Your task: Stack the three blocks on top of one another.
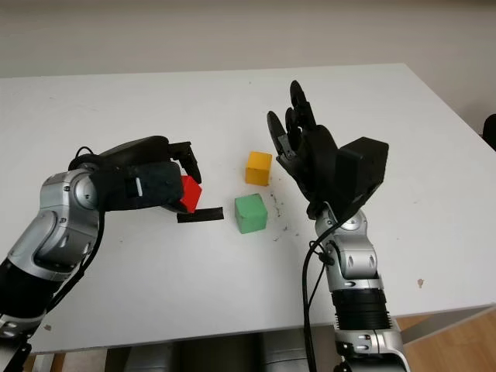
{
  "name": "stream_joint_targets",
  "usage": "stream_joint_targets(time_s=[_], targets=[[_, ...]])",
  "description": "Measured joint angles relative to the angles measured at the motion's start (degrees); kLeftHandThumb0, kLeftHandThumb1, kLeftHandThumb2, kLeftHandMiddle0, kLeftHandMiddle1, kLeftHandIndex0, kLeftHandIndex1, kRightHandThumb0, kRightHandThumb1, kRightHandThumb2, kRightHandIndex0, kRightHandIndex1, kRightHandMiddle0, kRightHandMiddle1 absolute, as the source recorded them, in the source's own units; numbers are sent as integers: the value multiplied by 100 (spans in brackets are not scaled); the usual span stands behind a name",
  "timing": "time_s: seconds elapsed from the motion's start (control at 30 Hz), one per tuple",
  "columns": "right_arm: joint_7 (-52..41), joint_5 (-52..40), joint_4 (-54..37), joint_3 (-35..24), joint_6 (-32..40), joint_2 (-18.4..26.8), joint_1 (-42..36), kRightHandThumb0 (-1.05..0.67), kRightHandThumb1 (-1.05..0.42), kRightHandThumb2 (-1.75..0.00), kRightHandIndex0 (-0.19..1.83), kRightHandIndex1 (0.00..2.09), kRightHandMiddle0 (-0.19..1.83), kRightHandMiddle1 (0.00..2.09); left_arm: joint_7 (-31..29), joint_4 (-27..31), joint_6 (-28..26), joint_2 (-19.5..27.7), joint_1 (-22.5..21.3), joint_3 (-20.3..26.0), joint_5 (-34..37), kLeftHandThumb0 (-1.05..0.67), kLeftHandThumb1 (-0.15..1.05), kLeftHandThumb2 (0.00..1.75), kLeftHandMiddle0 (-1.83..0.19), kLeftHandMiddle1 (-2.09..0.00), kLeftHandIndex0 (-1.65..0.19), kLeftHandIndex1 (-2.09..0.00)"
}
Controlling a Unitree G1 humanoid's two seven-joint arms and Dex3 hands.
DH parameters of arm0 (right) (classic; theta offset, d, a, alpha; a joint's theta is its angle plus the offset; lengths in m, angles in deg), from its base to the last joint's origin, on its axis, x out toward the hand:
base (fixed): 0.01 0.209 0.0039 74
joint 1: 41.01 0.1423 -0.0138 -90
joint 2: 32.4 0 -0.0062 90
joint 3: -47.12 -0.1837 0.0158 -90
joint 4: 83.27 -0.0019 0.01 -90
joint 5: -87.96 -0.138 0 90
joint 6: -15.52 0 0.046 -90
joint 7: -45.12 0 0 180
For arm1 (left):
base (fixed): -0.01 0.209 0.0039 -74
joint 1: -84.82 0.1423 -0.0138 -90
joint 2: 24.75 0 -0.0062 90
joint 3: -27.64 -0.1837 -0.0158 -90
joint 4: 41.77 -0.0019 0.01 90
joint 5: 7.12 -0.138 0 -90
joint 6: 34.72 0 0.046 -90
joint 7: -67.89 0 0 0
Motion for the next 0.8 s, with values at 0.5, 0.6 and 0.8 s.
stream_joint_targets(time_s=[0.5, 0.6, 0.8], targets=[[19, 16, 34, 12, -60, -85, 0, -63, -105, -42, -14, 6, -11, 5, -193, -3, 22, -150, 84, -183, -148, -15, 90, 5, -64, -186, -34, -146], [14, 58, 34, 34, -87, -85, 0, -63, -105, -44, -15, 5, -12, 5, -230, -12, 87, -160, 84, -179, -14, -16, 89, 5, -65, -185, -36, -147], [48, 64, 35, 35, -98, -122, 0, -64, -105, -42, -14, 6, -11, 6, -249, -120, 35, -207, 82, -179, 25, -14, 88, 5, -69, -187, -36, -157]])
